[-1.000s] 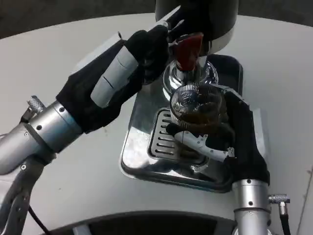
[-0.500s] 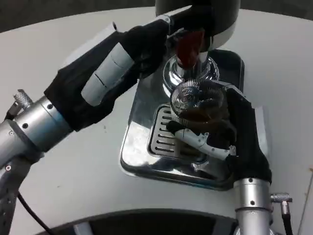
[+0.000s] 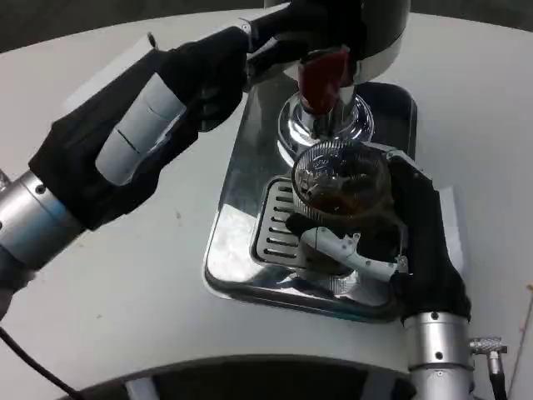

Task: Grasp the cup under the faucet to collect the drink, then remove the cup.

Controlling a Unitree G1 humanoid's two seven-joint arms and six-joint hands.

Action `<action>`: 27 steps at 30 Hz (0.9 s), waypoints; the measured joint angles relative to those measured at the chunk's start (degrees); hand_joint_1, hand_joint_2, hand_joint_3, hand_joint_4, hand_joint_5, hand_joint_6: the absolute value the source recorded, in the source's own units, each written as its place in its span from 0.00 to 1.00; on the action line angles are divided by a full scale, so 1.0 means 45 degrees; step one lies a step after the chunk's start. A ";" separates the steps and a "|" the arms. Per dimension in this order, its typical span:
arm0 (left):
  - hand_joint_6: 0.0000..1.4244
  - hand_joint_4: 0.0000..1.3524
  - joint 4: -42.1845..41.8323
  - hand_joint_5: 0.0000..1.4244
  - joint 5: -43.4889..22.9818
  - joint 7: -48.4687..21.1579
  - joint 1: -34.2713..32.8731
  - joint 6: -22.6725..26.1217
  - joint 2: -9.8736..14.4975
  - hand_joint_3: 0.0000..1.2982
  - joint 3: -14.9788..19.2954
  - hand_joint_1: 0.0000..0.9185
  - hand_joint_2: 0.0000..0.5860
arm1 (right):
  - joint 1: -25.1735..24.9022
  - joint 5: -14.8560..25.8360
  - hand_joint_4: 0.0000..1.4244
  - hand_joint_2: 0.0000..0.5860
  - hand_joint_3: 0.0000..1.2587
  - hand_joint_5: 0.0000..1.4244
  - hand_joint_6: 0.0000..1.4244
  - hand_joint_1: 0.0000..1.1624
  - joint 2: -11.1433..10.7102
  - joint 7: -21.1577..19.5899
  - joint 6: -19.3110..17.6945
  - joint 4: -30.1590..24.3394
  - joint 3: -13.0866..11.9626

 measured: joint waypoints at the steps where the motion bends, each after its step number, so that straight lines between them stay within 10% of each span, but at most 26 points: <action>1: 0.01 0.00 -0.0032 0.04 -0.0004 0.0000 0.0078 0.0002 0.0030 0.14 0.0058 0.00 0.15 | 0.0079 -0.0001 0.53 0.26 0.56 0.62 0.57 0.87 -0.0002 0.0072 0.0029 -0.0125 0.0007; 27: 0.01 0.00 -0.2664 0.05 0.0359 -0.0439 0.3525 -0.1669 0.1059 0.13 0.2039 0.00 0.15 | 0.2587 0.0309 0.54 0.25 0.57 0.62 0.57 0.87 -0.0080 0.2134 0.1029 -0.4892 0.0203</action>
